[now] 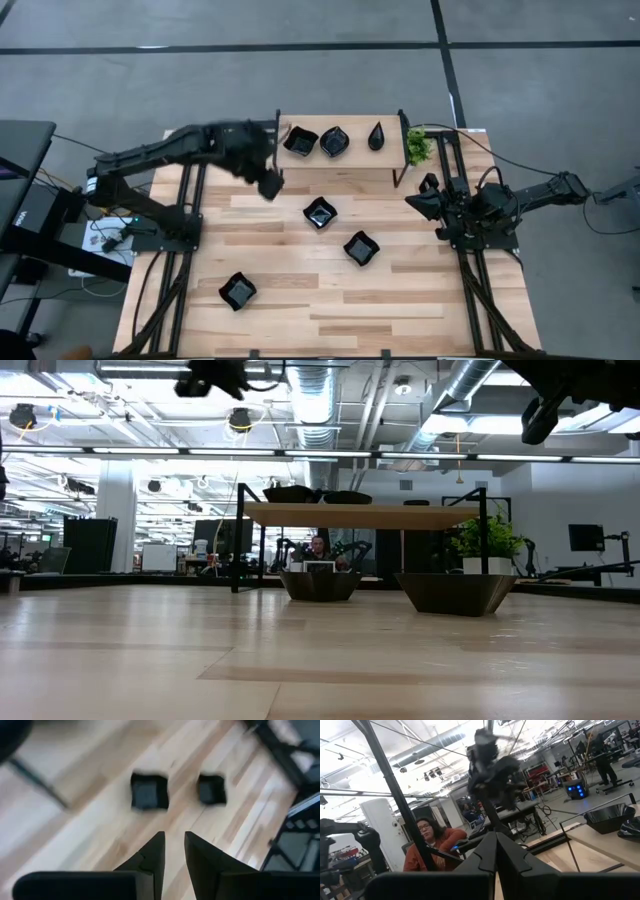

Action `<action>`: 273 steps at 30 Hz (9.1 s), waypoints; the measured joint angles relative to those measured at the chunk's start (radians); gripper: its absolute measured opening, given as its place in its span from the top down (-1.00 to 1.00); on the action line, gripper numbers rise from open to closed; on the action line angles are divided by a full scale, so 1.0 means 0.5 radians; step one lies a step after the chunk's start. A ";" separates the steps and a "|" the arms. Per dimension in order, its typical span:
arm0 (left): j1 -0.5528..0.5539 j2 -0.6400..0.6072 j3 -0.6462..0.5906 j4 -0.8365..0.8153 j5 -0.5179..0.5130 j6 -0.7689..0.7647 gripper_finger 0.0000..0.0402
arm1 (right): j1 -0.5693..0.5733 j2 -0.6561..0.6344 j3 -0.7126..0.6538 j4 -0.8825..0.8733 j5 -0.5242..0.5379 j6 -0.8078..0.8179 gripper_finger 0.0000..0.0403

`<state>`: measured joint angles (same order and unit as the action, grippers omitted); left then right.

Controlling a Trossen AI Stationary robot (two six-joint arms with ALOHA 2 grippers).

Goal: Pick & Place Mini shaped plates
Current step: Stack the distorted square plate on top of the other distorted square plates on the shelf

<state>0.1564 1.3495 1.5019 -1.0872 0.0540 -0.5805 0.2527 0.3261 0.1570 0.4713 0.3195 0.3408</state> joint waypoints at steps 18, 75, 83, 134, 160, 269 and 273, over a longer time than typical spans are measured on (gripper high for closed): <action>-1.004 -0.453 -1.100 -0.103 -0.310 -1.564 0.63 | 0.001 0.001 0.000 -0.001 0.000 0.000 1.00; -1.855 0.177 -1.362 0.407 -0.220 -2.238 0.18 | 0.000 0.000 0.000 -0.002 0.009 -0.001 1.00; -1.855 0.274 -1.362 0.444 -0.219 -2.237 0.19 | 0.001 0.000 0.000 -0.002 0.014 -0.001 1.00; -1.595 -0.268 -1.361 0.534 -0.637 -1.984 0.98 | 0.000 0.000 0.000 -0.002 0.016 0.000 1.00; -0.321 -0.434 -0.920 1.346 -0.732 -0.630 0.98 | 0.000 0.000 0.000 -0.002 0.097 -0.001 1.00; 0.978 0.754 0.121 0.508 0.222 0.148 0.98 | 0.001 0.001 0.001 -0.002 0.091 0.069 1.00; 0.981 0.723 0.121 0.516 0.192 0.198 0.97 | 0.001 0.001 0.001 -0.002 0.091 0.069 1.00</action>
<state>0.6472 1.7109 1.5623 -0.8293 0.1499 -0.4817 0.2531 0.3264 0.1574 0.4704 0.3649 0.3756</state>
